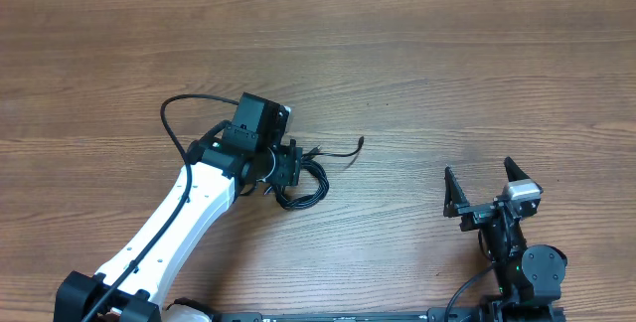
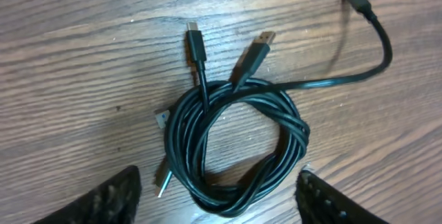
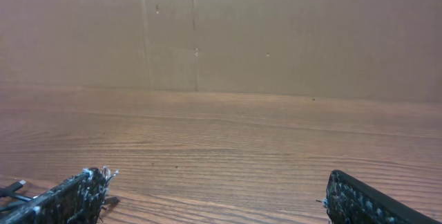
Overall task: Untangle cables
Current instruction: 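Lower the left gripper and close it on the cable coil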
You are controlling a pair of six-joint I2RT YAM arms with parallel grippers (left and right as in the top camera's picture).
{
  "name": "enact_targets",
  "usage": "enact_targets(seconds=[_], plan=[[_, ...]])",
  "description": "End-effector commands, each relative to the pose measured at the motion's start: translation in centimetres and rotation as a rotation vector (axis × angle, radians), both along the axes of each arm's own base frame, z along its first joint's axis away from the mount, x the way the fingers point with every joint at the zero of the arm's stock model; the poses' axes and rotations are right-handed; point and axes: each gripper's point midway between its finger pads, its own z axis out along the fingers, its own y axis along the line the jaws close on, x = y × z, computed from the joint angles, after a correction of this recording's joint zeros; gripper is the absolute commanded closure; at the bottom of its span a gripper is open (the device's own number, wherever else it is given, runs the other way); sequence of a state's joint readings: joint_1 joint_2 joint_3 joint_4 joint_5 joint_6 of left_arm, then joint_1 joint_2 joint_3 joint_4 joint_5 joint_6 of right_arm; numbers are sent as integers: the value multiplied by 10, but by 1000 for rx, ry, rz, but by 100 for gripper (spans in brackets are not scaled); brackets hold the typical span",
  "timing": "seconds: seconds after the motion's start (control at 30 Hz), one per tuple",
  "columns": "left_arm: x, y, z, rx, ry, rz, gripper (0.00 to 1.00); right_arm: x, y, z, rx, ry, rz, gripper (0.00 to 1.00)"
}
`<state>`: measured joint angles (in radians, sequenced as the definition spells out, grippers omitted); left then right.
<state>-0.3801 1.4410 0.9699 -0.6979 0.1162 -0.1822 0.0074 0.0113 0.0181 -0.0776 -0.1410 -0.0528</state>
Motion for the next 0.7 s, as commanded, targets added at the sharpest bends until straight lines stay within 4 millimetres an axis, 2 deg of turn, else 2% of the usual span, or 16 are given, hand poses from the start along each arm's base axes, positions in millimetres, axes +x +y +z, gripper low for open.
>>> enact_targets(seconds=[0.0, 0.17, 0.27, 0.33, 0.37, 0.43, 0.57, 0.67], plan=[[3, -4, 10, 2, -30, -54, 27, 0, -1, -3, -5, 0, -5, 0], [-4, -2, 7, -66, 65, 178, 32, 0, -1, -3, -5, 0, -5, 0], [-13, 1, 4, -109, 150, 363, 30, 0, -1, -3, -5, 1, -5, 0], [-19, 2, 2, -147, 214, 506, 32, 0, -1, -3, -5, 0, -5, 0], [-22, 2, 1, -162, 248, 570, 30, 0, -1, -3, -5, 0, -5, 0], [-30, 1, -1, -190, 312, 676, 23, 0, -1, -3, -5, 0, -5, 0], [-39, -7, 0, -271, 423, 863, 24, 0, -1, -3, -5, 1, -5, 0], [-41, -13, 2, -321, 485, 973, 28, 0, -1, -3, -5, 1, -5, 0]])
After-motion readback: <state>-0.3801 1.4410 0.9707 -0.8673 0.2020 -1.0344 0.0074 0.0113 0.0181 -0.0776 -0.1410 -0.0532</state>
